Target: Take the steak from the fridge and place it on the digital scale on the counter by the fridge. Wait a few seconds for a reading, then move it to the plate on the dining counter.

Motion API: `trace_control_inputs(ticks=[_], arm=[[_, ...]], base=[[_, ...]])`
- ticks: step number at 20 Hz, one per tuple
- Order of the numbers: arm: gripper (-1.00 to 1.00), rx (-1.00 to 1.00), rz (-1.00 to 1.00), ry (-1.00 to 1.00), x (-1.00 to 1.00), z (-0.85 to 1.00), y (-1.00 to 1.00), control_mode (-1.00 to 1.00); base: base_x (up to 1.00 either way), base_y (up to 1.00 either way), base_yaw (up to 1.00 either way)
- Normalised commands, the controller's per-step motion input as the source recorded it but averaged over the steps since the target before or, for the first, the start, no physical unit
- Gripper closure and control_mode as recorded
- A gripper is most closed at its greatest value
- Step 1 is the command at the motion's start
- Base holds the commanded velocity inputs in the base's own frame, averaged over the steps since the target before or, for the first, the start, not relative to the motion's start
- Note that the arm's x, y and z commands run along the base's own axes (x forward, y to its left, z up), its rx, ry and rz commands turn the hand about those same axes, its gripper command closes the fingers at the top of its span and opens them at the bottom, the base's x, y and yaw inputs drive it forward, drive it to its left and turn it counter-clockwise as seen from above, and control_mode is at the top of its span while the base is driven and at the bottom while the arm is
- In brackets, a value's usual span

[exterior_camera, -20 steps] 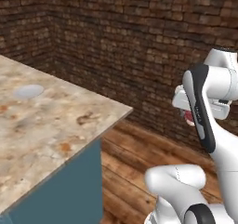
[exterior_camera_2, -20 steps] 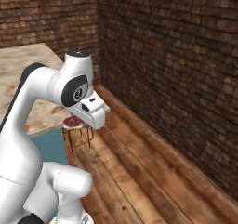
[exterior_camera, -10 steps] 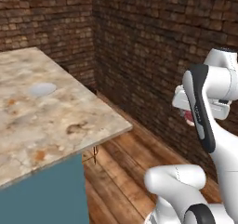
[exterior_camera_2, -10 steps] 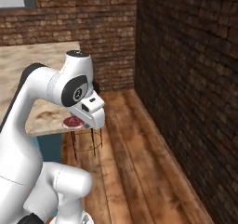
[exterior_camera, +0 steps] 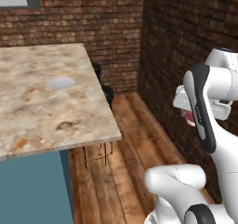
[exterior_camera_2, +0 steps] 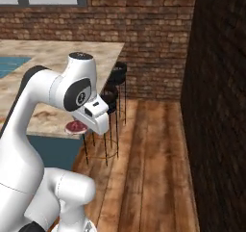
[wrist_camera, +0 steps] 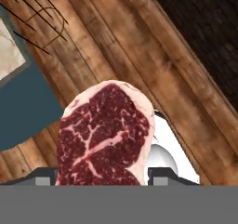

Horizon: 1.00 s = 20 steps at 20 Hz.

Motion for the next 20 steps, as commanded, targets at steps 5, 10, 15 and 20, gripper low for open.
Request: trace_control_inputs(ticks=[5, 10, 15, 20], arm=[[1.00, 0.00, 0.00, 0.00, 0.00, 0.00, 0.00, 1.00], [1.00, 0.00, 0.00, 0.00, 0.00, 0.00, 0.00, 1.00], [1.00, 0.00, 0.00, 0.00, 0.00, 0.00, 0.00, 1.00], [1.00, 0.00, 0.00, 0.00, 0.00, 0.00, 0.00, 1.00]], base=[[0.54, -0.79, 0.62], [0.60, -0.79, 0.61], [0.64, -0.81, 0.60], [0.54, -0.80, 0.61]])
